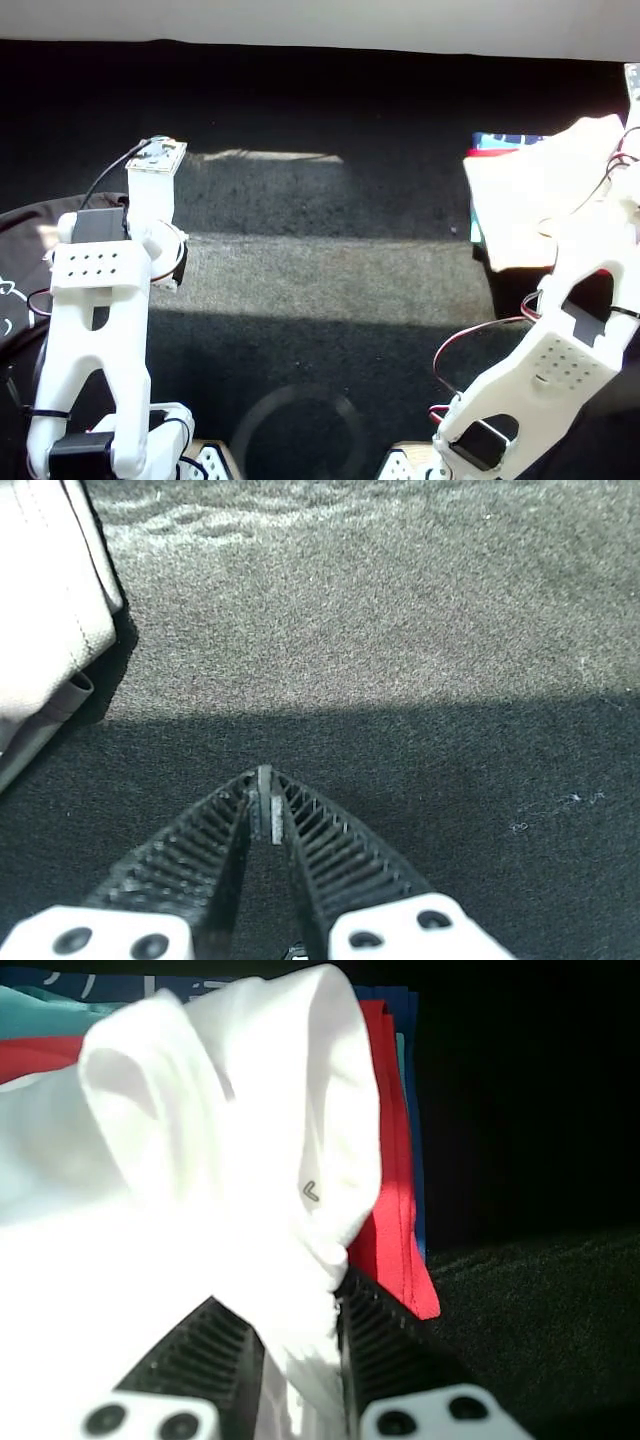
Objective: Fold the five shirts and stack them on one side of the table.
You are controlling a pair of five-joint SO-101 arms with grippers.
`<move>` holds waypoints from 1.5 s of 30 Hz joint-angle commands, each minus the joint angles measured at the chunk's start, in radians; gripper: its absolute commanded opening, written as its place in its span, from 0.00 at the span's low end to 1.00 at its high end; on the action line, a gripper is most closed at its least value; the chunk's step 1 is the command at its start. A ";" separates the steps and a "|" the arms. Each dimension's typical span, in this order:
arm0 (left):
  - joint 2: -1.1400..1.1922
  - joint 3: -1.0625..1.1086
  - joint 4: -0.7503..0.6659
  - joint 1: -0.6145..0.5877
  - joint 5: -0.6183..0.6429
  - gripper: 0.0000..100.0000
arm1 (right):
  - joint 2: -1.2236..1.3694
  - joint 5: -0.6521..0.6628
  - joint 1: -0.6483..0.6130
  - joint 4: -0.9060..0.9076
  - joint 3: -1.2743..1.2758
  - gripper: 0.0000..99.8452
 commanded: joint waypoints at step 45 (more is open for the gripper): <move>-0.035 -0.022 -0.002 -0.286 -0.011 0.01 | 0.225 -0.199 0.016 -0.246 -0.243 0.01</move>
